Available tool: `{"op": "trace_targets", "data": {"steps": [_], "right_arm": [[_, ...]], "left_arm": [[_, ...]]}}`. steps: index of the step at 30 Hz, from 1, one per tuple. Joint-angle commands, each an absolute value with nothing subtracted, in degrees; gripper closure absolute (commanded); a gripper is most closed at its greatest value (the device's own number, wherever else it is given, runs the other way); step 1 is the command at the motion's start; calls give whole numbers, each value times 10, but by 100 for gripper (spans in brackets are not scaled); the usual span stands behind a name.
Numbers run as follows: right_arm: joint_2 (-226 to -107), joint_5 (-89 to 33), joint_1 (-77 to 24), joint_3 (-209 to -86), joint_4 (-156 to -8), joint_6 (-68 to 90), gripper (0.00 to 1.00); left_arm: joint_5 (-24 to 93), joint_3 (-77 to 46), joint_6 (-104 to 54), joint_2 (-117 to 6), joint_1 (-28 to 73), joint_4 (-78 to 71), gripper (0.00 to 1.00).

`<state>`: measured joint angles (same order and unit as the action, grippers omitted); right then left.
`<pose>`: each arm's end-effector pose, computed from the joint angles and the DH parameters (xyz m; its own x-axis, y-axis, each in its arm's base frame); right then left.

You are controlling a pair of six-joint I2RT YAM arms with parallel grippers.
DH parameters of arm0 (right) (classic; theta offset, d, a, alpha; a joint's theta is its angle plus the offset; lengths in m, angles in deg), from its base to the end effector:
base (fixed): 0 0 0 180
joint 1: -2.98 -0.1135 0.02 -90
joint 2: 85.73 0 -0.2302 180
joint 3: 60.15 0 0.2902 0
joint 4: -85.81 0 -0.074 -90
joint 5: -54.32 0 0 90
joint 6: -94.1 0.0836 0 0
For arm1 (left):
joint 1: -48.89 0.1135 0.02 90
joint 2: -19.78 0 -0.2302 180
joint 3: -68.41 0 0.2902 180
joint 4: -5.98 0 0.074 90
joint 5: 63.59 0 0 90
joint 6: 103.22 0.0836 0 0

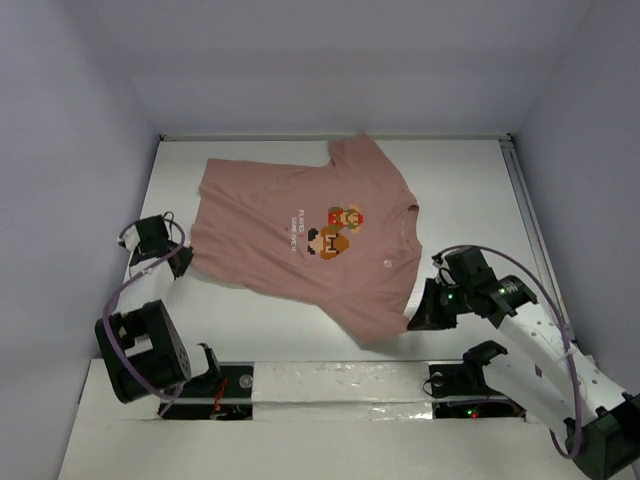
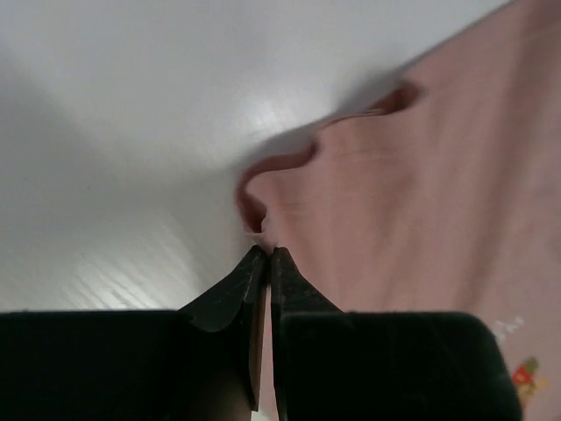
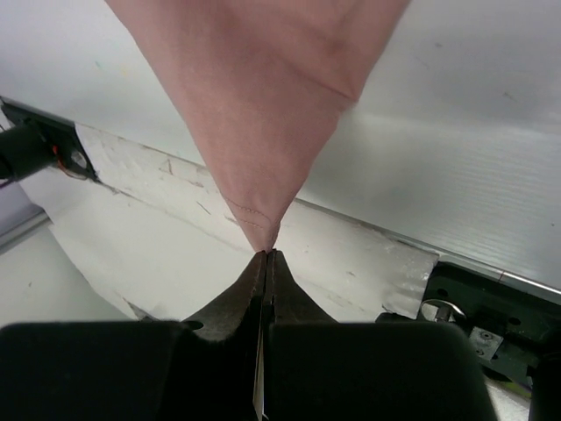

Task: Fold and stack the t-shirts
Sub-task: Flatten the tshirt out

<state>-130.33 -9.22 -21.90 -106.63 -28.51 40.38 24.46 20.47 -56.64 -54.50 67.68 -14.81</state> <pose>0.1765 0.1229 0.1511 -0.9847 0.1273 -0.1193 0.0342 0.8114 0.5835 0.3067 0.1073 0.0909 -0.2676 -0.8167 -0.5113 -0.7266 0.5196 -0.4495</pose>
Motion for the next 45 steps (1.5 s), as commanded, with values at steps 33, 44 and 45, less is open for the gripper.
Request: {"op": "trace_targets", "data": {"steps": [33,44,45], "right_arm": [[-1390,-168,-423,-921,-545,640,43],[-1533,-333,-566,-1040,-436,715,55],[-1538,-344,-571,-1048,-435,719,56]], "left_arm": [[282,87,-492,-419,623,-209,100],[286,88,-492,-407,607,-219,100],[288,88,-492,-405,601,-219,100]]}}
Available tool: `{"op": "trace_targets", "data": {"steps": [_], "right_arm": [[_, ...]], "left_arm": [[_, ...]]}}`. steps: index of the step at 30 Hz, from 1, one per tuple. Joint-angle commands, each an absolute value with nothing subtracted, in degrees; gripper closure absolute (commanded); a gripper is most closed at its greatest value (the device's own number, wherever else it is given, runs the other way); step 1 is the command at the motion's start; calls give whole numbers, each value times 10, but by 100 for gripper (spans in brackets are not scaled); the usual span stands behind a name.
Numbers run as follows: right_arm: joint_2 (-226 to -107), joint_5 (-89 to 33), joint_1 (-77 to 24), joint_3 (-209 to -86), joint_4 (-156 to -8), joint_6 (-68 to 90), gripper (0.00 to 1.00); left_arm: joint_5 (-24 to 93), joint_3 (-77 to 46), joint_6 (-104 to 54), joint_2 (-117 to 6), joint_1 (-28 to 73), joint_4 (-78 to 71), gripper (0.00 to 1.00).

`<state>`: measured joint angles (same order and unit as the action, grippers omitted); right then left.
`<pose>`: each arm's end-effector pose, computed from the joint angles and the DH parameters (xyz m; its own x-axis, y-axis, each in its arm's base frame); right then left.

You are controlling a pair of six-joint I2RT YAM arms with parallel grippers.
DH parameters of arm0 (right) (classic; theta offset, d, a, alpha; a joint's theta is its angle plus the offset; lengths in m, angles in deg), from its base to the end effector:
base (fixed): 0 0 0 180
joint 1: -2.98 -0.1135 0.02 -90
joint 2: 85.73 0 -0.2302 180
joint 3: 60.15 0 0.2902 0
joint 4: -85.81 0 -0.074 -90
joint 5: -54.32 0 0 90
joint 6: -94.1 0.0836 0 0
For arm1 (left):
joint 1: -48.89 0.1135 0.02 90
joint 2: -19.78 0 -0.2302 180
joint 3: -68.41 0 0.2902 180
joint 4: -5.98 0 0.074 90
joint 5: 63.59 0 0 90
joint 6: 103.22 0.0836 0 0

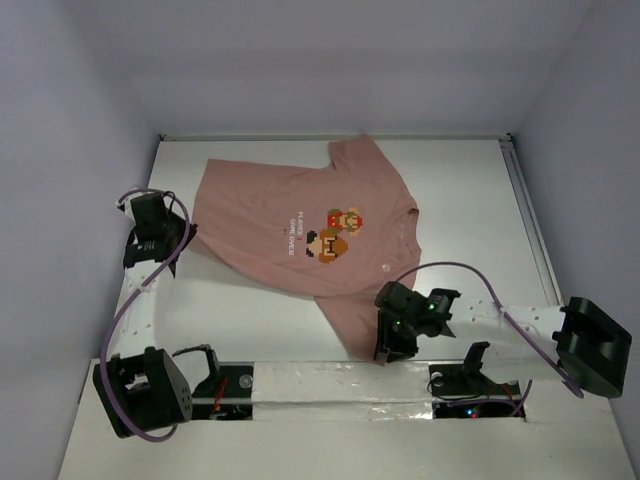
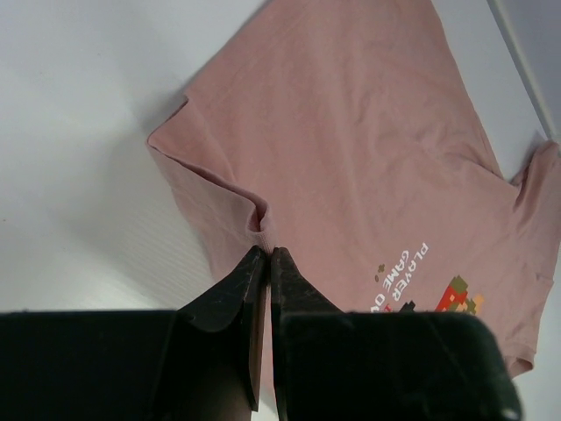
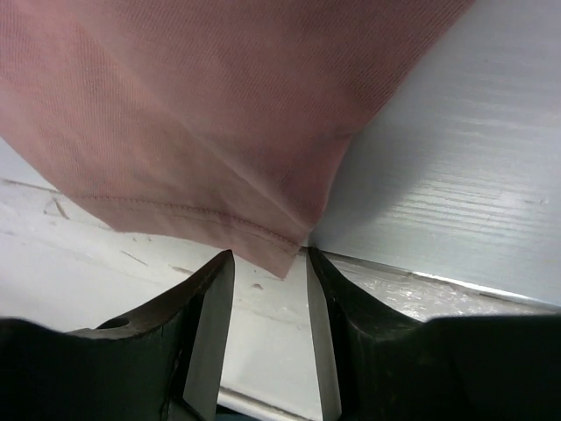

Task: Fold and stack the t-shirts
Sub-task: Flatten the tshirt out

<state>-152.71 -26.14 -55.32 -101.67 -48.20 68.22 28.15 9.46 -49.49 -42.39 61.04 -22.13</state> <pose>0.1153 0.2130 0.0523 -0.9973 0.0738 0.0025 0.0699 0.9323 0.3548 0.3298 0.0684 0.2188 -0.3004 -0.6695 -0.6793 -0.4499 0.7275 -0.5181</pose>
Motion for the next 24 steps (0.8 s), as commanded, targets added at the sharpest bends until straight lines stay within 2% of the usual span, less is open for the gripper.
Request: {"op": "trace_targets", "data": {"steps": [1,6,12,13,15,20,24], "right_arm": [[-1543,-346,-571,-1050,-432,727,57],[-1585,-376,-602,-1078,-404,756,63],[-1624,-395,-608,-1096,-394,771,73],[-1627,-394,-608,-1096,-399,771,80],[-1633,-398,-608,-1095,-400,772,82],[-1622,-424,-608,-1100,-391,778,100],[-1537,-503,-608,-1139,-348,786,100]], "left_arm": [[290,88,-493,-403,601,-219,100],[286,90,-491,-392,583,-221,100],[271,92,-481,-382,565,-224,100],[270,92,-479,-381,560,-225,100],[269,91,-477,-379,560,-225,100],[269,89,-473,-375,554,-226,100],[269,81,-470,-372,549,-226,100]]}}
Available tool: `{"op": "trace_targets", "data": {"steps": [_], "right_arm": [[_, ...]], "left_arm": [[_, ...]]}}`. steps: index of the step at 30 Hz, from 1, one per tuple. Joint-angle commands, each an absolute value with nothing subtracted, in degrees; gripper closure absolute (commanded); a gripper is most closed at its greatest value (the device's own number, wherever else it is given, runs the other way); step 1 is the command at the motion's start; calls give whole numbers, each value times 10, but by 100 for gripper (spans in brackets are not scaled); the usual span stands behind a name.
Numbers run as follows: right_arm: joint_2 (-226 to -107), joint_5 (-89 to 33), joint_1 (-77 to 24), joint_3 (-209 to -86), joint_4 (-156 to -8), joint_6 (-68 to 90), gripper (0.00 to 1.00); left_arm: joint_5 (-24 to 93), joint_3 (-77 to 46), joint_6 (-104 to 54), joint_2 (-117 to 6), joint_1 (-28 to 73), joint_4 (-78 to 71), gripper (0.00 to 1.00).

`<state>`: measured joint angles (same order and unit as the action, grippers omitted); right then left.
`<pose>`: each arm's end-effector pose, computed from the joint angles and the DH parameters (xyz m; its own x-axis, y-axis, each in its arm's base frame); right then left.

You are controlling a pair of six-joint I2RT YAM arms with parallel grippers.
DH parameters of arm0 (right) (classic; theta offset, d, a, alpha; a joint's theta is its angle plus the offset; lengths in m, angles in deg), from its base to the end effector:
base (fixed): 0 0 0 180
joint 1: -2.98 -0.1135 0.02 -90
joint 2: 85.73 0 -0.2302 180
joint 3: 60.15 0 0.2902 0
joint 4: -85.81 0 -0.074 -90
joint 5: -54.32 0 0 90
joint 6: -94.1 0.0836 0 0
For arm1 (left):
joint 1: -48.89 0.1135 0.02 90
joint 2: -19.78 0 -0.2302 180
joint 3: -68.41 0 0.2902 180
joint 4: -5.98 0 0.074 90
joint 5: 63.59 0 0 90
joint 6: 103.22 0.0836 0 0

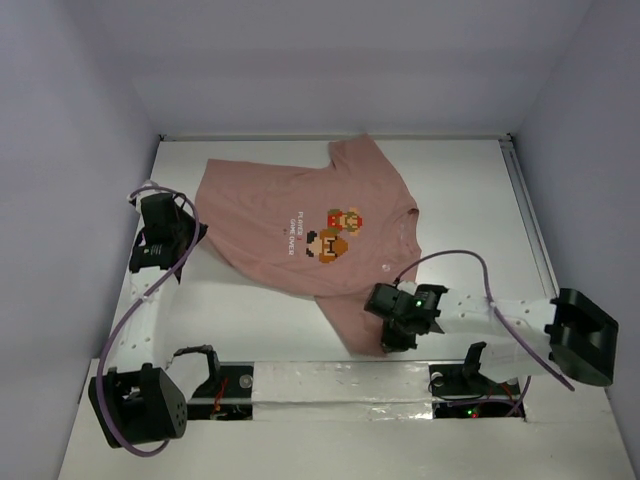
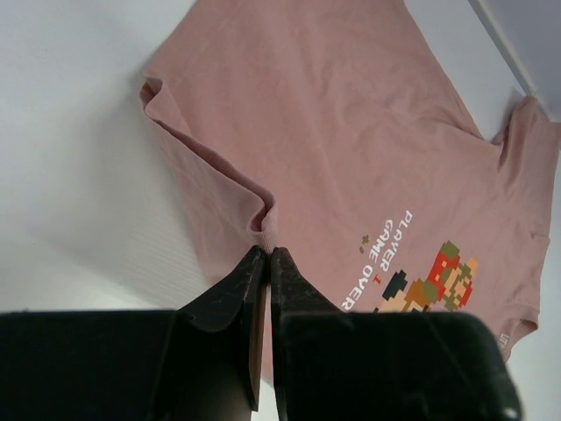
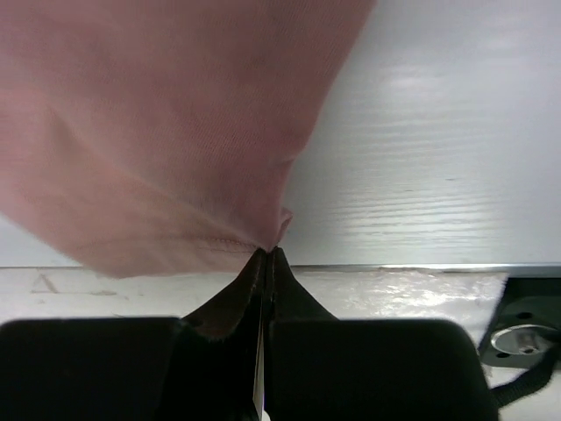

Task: Fold and stack the t-shirts
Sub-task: Flatten the tshirt out

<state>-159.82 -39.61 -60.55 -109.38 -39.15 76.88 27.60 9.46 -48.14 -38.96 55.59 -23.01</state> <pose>0.1156 0.2193 0.0579 -0.9778 0.1741 -0.1164 0.1564 0.9766 0.1475 0.3268 0.0366 0.2355 -0.3356 -0.6157 -0.7129 -0.3545 0.7838 -0.5099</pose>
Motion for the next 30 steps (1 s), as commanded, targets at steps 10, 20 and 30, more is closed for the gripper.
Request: {"op": "trace_targets", "data": {"steps": [10,20,30], "right_arm": [[-1493,-856,-608,-1663,30,636,100],[-1585,-998,-608,-2177,-345,37,100],[-1610,-973,-648,-2012,-1001,-521,100]], "left_arm": [[232,-151,-473,-383,456,-234,100],[217,-554,-508,-448,449,-289,100],[168,-633,-496,-589,449,-303,100]]}}
